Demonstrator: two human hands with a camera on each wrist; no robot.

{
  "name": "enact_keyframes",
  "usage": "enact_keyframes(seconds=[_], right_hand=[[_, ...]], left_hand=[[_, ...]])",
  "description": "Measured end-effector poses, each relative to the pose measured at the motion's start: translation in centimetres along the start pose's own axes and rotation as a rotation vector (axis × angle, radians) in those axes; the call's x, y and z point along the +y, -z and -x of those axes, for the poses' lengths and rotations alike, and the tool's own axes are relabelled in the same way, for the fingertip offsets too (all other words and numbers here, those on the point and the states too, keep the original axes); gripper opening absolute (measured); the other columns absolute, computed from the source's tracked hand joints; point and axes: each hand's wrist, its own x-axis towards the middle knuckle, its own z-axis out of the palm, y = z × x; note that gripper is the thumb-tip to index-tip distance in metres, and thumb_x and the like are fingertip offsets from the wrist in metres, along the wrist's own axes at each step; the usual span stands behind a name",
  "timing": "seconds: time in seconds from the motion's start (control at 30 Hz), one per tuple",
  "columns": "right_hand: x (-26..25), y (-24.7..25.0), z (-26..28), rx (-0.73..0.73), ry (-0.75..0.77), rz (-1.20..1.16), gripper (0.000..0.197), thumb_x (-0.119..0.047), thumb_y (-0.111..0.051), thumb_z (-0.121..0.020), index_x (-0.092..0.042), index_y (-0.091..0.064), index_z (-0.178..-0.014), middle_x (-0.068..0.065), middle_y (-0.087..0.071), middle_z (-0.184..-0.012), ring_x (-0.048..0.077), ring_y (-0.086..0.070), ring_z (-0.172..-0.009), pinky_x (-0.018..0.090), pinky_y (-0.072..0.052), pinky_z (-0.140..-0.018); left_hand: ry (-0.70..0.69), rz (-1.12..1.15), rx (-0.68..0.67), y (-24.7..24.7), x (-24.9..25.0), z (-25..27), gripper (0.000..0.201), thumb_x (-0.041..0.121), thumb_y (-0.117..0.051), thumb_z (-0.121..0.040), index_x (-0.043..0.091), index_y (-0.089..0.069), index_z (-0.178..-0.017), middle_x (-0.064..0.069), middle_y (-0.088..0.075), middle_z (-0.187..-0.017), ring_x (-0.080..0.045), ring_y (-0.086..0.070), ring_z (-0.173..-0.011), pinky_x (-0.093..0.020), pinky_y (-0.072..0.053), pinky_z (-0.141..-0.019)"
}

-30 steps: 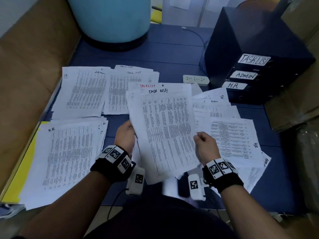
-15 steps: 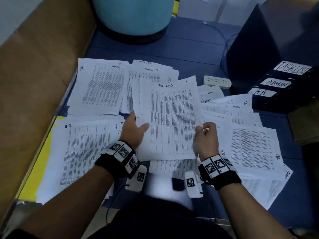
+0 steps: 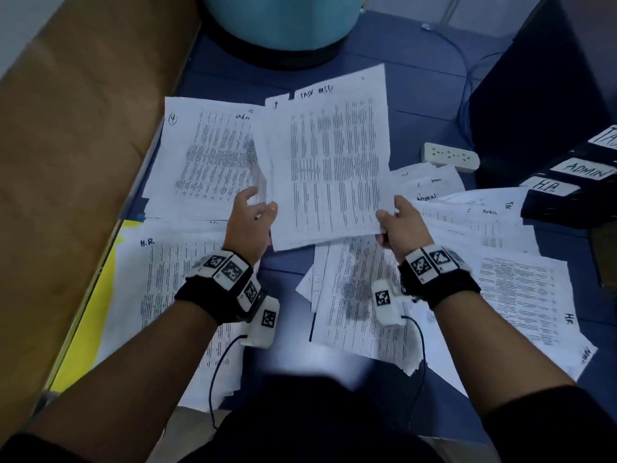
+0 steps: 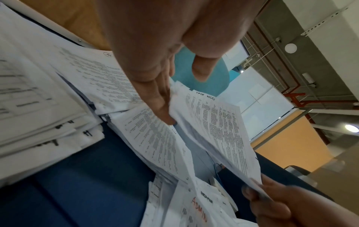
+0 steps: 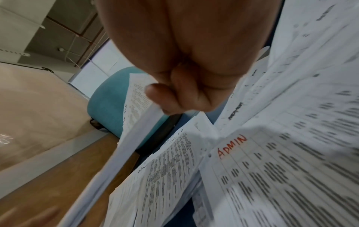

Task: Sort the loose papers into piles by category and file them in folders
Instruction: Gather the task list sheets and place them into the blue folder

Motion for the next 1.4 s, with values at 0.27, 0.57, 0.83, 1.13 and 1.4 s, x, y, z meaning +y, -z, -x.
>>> enact_keyframes(seconds=[0.27,0.57,0.83,1.13,1.4], right_hand=[[-0.7,-4.4,-9.1,0.041,-0.106,0.123,0.038,-0.008,-0.045,-0.099,-0.019,-0.043,-0.135,0.010,-0.055,-0.081,0.016,-0.048,-0.048,0.024,-0.041,-0.044],[-0.6,-4.0,-9.0,0.031,-0.168,0.281,0.036,-0.028,-0.059,-0.095,-0.011,-0.051,-0.126,0.016,-0.063,-0.108,0.021,-0.058,-0.057,0.015,-0.037,-0.033],[2.1,6.1,-1.5,0.000,-0.072,0.430,0.022,-0.032,-0.062,-0.093,-0.012,-0.058,-0.099,0.005,-0.068,-0.091,0.019,-0.065,-0.061,0.033,-0.051,-0.058],[12.4,10.5,7.0,-0.017,-0.291,0.573,0.040,-0.032,-0.067,-0.091,-0.008,-0.054,-0.121,0.002,-0.059,-0.104,0.017,-0.055,-0.088,0.025,-0.040,-0.074],[15.9,8.6,8.3,0.025,-0.312,0.337,0.030,-0.023,-0.073,-0.085,-0.014,-0.048,-0.099,0.006,-0.059,-0.086,0.020,-0.056,-0.068,0.037,-0.052,-0.069]], left_hand=[[0.114,0.113,0.018,2.5,-2.8,1.1,0.027,0.008,-0.053,-0.095,0.016,-0.046,-0.120,-0.002,-0.059,-0.103,-0.017,-0.062,-0.077,-0.028,-0.054,-0.065],[0.142,0.075,-0.006,2.5,-3.5,1.7,0.016,0.007,-0.054,-0.095,0.017,-0.055,-0.108,-0.003,-0.061,-0.102,-0.019,-0.063,-0.078,-0.029,-0.052,-0.067],[0.122,-0.014,-0.207,-3.8,-3.0,2.4,0.014,0.010,-0.056,-0.091,0.023,-0.057,-0.096,-0.004,-0.062,-0.100,-0.020,-0.058,-0.086,-0.034,-0.049,-0.071],[0.078,-0.479,-0.339,-9.5,-6.1,5.1,0.036,0.011,-0.058,-0.091,0.008,-0.054,-0.127,-0.007,-0.054,-0.133,-0.024,-0.050,-0.122,-0.031,-0.037,-0.101],[0.094,-0.578,-0.268,-11.3,-6.7,7.2,0.037,0.013,-0.061,-0.089,0.011,-0.056,-0.125,-0.009,-0.054,-0.134,-0.025,-0.049,-0.125,-0.037,-0.040,-0.103]])
